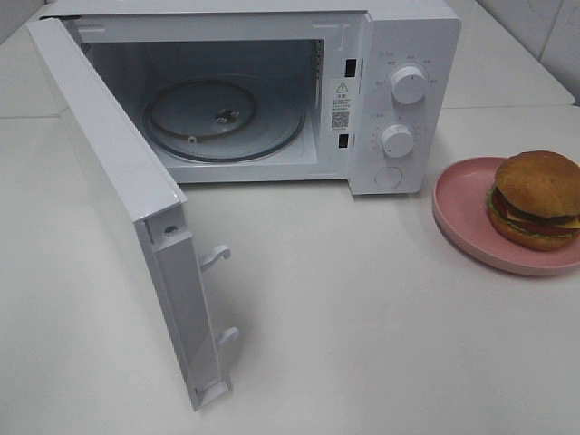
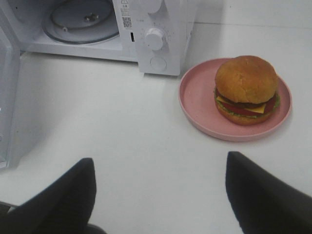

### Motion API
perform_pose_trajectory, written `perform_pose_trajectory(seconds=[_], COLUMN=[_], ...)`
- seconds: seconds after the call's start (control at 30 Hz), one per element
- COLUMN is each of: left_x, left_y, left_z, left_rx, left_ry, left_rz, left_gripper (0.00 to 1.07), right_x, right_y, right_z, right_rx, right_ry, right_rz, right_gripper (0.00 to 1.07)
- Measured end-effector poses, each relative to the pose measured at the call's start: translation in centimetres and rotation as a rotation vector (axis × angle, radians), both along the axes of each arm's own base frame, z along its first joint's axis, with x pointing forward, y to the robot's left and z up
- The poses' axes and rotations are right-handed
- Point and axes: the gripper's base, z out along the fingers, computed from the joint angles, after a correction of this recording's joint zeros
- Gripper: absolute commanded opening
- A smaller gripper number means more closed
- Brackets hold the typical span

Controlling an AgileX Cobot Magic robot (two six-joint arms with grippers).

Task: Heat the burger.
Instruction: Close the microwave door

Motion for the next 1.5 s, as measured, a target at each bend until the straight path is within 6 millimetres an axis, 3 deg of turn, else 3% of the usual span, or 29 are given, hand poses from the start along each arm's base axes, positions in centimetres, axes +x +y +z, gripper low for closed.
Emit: perform_pose_trajectory(seconds=[0.27, 1.5], left_x=[0.0, 0.0], left_y=[0.0, 0.0], left_z=[0.0, 0.0], left_rx=[0.000, 0.002], left_ry=[0.000, 0.000], left_rz=[0.000, 0.001], left_gripper=[0.00, 0.00], right_x=[-0.7, -0.6], right_y=[-0.6, -0.9], right_z=[-1.2, -1.2], right_rx=[-0.035, -0.019], right_ry=[0.027, 0.031], right_rz=[-0.040, -0.093], right_gripper=[0.68, 0.68])
